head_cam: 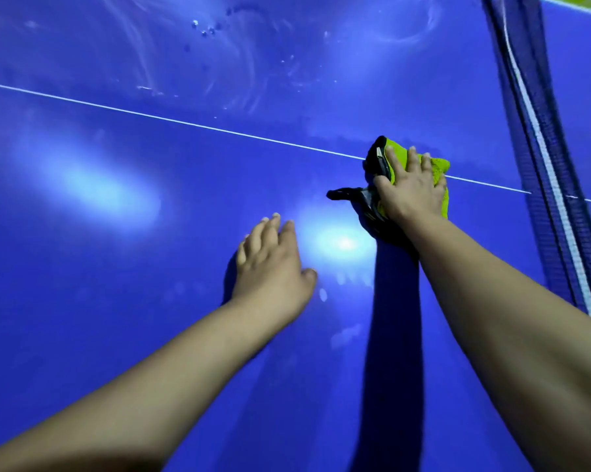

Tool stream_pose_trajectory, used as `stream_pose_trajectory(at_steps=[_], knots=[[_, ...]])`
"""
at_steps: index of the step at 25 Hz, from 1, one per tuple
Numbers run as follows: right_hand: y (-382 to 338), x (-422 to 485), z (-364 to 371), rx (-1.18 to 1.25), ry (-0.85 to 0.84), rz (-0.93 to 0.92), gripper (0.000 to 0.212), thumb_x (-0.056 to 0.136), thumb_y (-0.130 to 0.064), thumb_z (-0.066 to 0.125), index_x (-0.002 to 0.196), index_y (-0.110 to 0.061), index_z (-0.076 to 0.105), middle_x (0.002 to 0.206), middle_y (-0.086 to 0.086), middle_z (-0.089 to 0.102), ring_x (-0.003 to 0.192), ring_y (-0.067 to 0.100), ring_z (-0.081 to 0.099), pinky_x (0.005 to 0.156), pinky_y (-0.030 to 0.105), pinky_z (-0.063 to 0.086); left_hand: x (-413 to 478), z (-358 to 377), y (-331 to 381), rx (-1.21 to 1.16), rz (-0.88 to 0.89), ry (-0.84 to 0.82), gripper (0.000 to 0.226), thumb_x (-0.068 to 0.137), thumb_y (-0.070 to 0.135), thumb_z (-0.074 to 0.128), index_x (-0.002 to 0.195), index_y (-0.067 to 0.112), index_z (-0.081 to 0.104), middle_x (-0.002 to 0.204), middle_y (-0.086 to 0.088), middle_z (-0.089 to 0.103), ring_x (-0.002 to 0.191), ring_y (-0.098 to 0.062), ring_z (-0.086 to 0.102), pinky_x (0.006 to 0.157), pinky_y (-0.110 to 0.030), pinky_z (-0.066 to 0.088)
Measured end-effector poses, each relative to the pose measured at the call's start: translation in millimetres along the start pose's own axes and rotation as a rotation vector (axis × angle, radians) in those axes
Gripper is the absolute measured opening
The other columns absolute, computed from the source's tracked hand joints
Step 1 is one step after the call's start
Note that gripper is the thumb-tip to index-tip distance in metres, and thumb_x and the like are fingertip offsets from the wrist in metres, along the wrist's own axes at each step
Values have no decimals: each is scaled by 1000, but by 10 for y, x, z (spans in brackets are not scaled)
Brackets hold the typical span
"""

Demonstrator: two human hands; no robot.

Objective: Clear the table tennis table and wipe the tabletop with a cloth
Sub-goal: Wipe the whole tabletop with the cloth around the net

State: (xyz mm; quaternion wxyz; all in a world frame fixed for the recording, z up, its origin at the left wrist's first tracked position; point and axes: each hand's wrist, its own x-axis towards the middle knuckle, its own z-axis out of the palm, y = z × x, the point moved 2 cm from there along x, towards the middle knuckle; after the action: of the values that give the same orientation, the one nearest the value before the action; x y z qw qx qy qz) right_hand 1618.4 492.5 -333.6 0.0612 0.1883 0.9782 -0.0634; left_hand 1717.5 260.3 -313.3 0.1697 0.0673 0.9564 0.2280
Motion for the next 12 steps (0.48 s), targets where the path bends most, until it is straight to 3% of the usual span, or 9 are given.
stream_pose_trajectory(at_steps=[5,12], knots=[[-1433,-55,200,-19,-16,-123,63,93,-45,34,152,-39,12,162,4,5,148,24,-4,116,54,-3,57,-550,-1235,8,-195,74,81,90,41,50,149,13,2,158,-5,-6,143,-18,-13,116,-38,-6],[-3153,-529,467,-55,-61,-403,66,91,-54,34,152,-41,12,162,4,3,148,28,-4,115,57,-4,-121,-928,-2208,-30,-355,183,85,87,39,56,149,8,5,158,-8,1,144,-19,-7,116,-38,-4]])
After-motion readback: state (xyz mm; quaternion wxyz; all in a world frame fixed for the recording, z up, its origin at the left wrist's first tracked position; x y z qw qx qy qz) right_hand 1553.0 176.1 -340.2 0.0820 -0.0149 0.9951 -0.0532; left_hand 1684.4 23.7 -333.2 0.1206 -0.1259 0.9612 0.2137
